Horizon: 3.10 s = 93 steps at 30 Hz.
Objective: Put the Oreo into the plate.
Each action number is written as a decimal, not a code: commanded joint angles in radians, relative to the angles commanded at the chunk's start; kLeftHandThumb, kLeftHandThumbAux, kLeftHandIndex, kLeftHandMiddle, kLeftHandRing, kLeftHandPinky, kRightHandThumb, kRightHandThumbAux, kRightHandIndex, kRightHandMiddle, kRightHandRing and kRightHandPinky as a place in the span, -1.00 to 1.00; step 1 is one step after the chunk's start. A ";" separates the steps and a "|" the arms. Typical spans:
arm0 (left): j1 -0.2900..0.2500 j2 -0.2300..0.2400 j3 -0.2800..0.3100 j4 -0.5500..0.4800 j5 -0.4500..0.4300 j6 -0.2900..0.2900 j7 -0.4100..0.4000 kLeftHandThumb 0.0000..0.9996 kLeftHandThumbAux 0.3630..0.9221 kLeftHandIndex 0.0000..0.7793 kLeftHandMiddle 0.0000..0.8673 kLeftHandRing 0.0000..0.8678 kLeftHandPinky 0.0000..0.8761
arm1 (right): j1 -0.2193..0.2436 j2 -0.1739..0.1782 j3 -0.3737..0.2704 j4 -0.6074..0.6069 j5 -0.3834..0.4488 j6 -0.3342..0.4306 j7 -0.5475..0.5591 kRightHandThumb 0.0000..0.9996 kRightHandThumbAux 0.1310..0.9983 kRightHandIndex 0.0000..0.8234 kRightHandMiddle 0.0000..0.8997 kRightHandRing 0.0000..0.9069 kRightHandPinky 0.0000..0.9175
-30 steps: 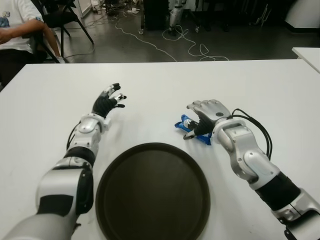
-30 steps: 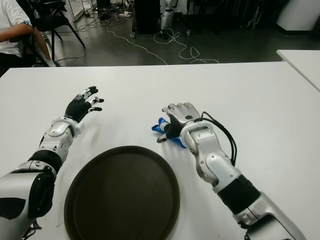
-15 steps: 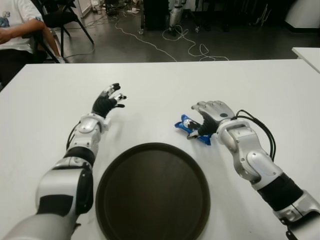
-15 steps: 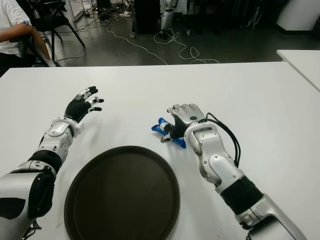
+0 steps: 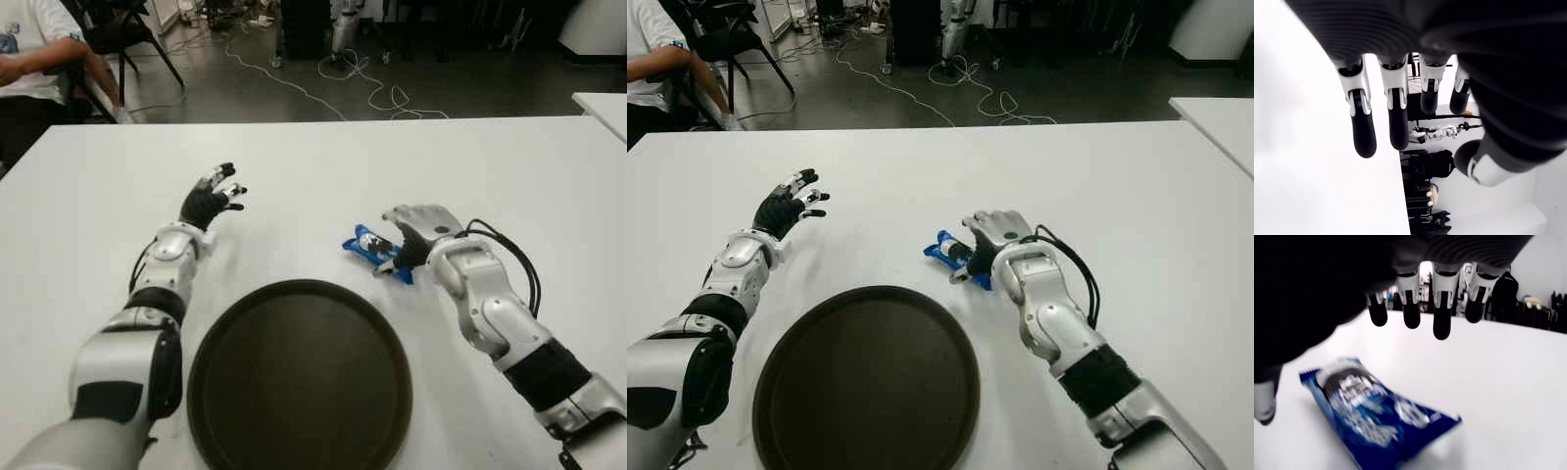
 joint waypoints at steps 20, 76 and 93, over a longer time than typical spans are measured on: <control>-0.001 -0.003 0.005 0.001 -0.004 0.002 0.001 -0.45 0.08 -0.87 -0.79 -0.47 -0.17 | -0.022 0.026 -0.017 0.089 0.024 0.006 -0.049 -1.00 -0.04 -0.64 -0.65 -0.64 -0.65; -0.012 -0.026 0.001 -0.002 0.000 0.014 0.015 -0.47 0.08 -0.93 -0.78 -0.44 -0.13 | -0.128 0.099 -0.008 0.500 0.161 -0.083 -0.339 -1.00 -0.01 -0.58 -0.63 -0.63 -0.65; -0.015 -0.027 0.002 -0.002 -0.003 0.015 0.002 -0.52 0.01 -0.95 -0.78 -0.43 -0.13 | -0.123 0.111 0.007 0.431 0.158 -0.059 -0.332 -1.00 -0.01 -0.60 -0.63 -0.61 -0.57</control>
